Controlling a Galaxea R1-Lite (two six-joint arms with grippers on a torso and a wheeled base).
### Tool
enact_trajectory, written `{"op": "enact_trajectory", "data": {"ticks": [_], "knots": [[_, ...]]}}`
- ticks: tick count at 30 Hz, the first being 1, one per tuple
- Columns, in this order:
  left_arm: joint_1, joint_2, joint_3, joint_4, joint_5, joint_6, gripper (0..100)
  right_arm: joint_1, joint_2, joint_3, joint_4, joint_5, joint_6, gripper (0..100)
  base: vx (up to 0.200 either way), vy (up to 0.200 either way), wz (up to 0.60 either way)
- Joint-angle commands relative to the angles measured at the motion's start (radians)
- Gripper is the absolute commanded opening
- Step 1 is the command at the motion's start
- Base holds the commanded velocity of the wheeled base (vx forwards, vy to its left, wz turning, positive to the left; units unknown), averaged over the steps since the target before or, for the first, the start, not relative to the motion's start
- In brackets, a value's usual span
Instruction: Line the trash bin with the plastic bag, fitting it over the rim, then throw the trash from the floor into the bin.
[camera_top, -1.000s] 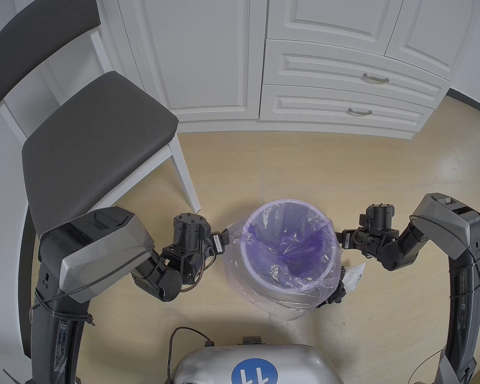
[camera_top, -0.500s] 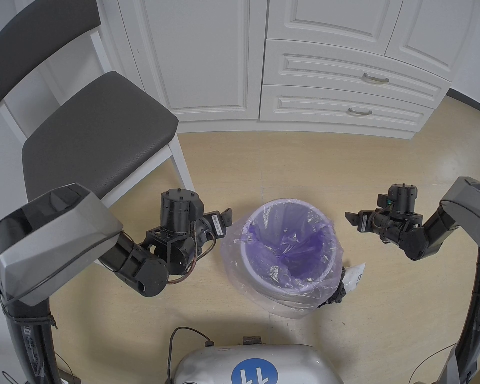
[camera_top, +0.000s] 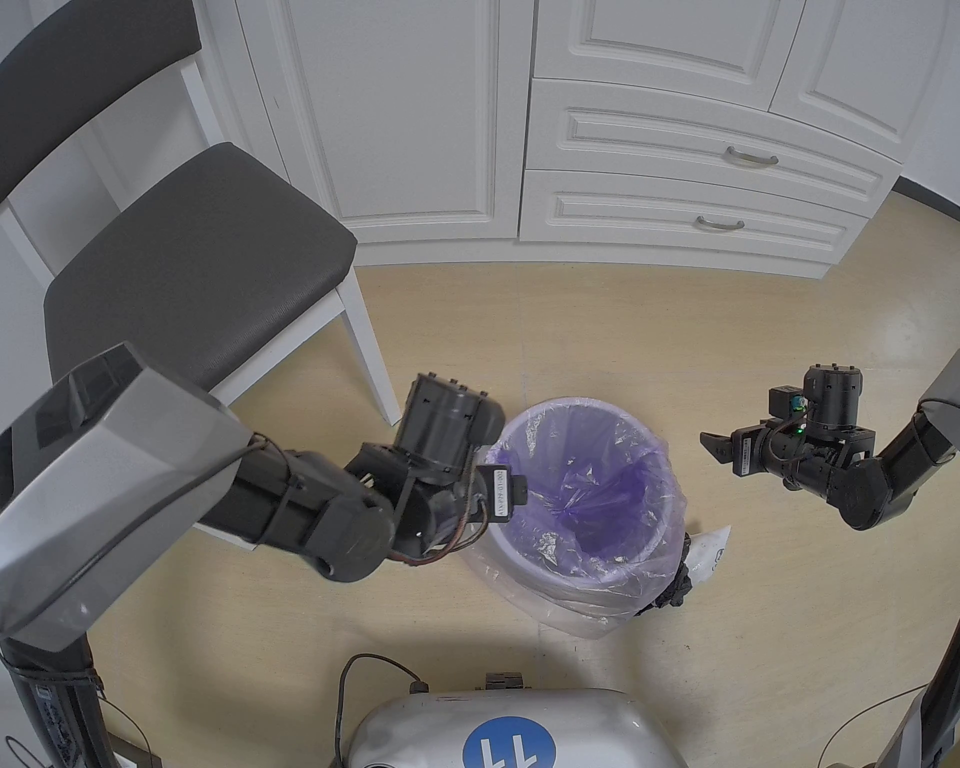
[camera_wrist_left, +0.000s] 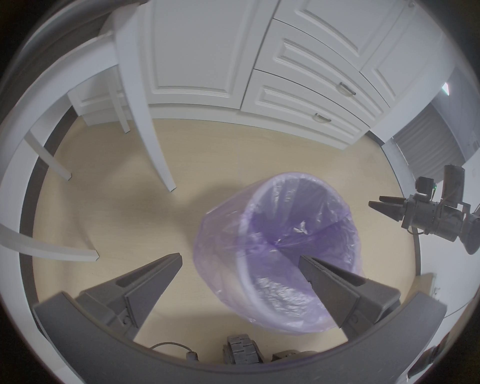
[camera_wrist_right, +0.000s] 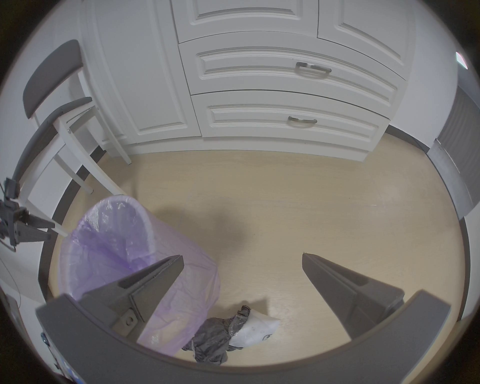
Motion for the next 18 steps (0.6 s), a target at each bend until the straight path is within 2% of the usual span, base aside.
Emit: {"op": "enact_trajectory", "data": {"ticks": [1, 2, 4, 10, 15, 18], "knots": [[-0.076, 0.087, -0.21, 0.169, 0.07, 0.003, 100, -0.036, 0.014, 0.024, 0.0, 0.02, -0.049, 100, 0.0, 0.0, 0.0], [-0.09, 0.133, -0.252, 0.201, 0.127, 0.004, 100, -0.042, 0.014, 0.024, 0.002, 0.029, -0.049, 100, 0.0, 0.0, 0.0], [-0.1, 0.183, -0.295, 0.235, 0.171, 0.004, 100, -0.05, 0.014, 0.022, 0.002, 0.037, -0.049, 100, 0.0, 0.0, 0.0], [-0.117, 0.265, -0.39, 0.313, 0.196, 0.003, 100, -0.068, 0.013, 0.019, 0.002, 0.049, -0.049, 100, 0.0, 0.0, 0.0], [-0.12, 0.309, -0.477, 0.369, 0.295, 0.009, 100, -0.07, 0.008, 0.018, 0.002, 0.049, -0.049, 100, 0.0, 0.0, 0.0], [-0.12, 0.314, -0.497, 0.402, 0.317, 0.009, 100, -0.07, 0.01, 0.018, 0.002, 0.049, -0.049, 100, 0.0, 0.0, 0.0]]}}
